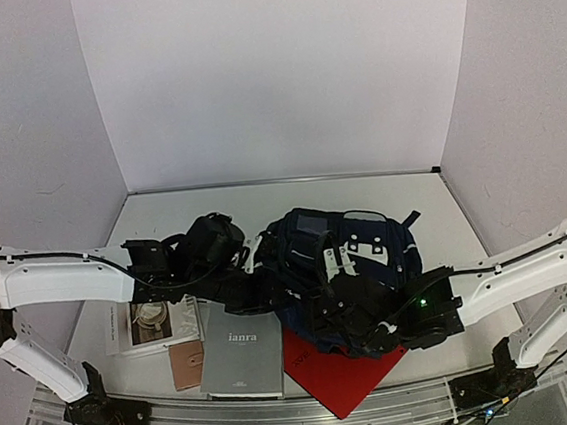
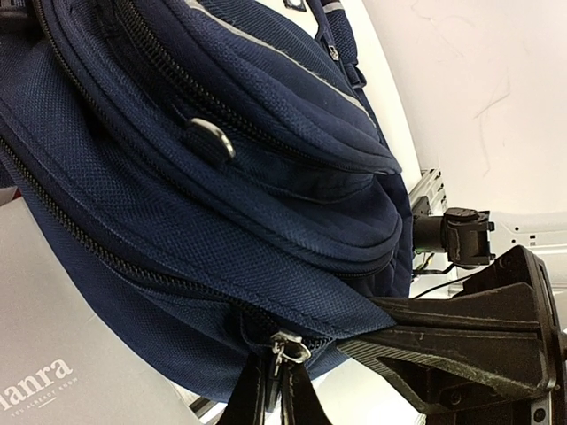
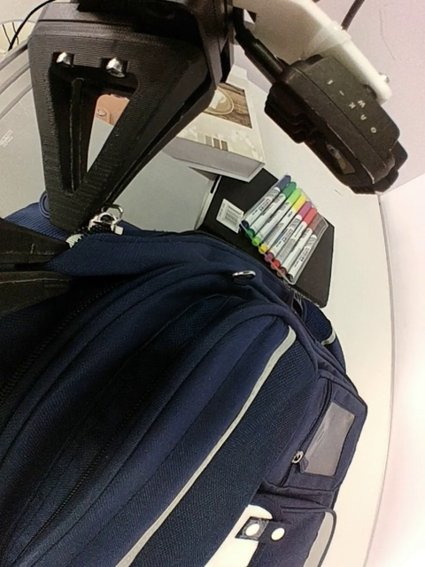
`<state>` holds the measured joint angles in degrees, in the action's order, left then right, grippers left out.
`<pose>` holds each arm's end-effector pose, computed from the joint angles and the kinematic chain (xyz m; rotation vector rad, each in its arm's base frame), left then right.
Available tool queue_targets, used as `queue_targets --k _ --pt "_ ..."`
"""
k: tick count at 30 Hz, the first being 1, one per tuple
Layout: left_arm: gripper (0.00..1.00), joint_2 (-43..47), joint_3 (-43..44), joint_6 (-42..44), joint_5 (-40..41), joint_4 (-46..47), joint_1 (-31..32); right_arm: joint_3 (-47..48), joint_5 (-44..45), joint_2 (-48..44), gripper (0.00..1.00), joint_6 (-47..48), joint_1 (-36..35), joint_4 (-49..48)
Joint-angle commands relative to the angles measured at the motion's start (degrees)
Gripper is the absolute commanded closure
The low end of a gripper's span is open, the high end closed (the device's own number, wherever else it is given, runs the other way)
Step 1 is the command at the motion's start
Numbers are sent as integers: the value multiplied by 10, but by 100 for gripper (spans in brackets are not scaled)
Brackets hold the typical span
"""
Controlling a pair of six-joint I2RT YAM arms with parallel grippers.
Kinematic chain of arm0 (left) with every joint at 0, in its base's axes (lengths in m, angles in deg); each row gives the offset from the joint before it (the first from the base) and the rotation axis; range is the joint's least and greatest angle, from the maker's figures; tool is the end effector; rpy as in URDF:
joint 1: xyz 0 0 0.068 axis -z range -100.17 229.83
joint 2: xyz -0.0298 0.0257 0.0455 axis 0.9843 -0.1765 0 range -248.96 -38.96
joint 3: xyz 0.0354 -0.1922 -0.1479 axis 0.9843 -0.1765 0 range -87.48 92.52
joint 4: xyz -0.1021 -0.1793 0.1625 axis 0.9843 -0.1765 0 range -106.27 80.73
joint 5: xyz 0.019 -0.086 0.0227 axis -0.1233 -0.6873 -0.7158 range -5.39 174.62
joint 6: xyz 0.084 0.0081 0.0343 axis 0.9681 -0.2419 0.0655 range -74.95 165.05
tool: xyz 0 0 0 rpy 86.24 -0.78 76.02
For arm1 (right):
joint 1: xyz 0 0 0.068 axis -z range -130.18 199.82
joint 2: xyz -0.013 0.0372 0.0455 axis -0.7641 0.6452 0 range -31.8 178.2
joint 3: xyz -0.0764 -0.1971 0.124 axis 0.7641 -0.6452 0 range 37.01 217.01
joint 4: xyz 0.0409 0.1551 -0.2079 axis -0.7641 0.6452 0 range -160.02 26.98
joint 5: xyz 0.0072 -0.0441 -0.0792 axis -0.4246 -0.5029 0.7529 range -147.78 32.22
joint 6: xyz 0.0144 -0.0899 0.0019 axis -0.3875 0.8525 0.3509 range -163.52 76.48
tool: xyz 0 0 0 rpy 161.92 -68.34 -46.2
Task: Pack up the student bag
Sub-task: Unzip the student bag at the center of the board.
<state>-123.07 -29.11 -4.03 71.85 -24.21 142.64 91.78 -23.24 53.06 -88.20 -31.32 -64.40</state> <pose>0.1487 -0.3287 0.1945 0.4425 2.5624 -1.1504 0.1006 0.3453 0.1938 -0.3417 2.1161 0.6664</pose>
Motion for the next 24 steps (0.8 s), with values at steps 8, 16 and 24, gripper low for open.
queue_targets --k 8,16,24 --pt "100 -8 5 98 171 -199 -154 13 48 -36 100 50 -15 123" --pt "100 -19 37 227 212 -222 -171 24 14 -29 100 96 -20 147" --pt "100 -17 49 297 229 -204 -178 33 14 -14 100 93 -31 154"
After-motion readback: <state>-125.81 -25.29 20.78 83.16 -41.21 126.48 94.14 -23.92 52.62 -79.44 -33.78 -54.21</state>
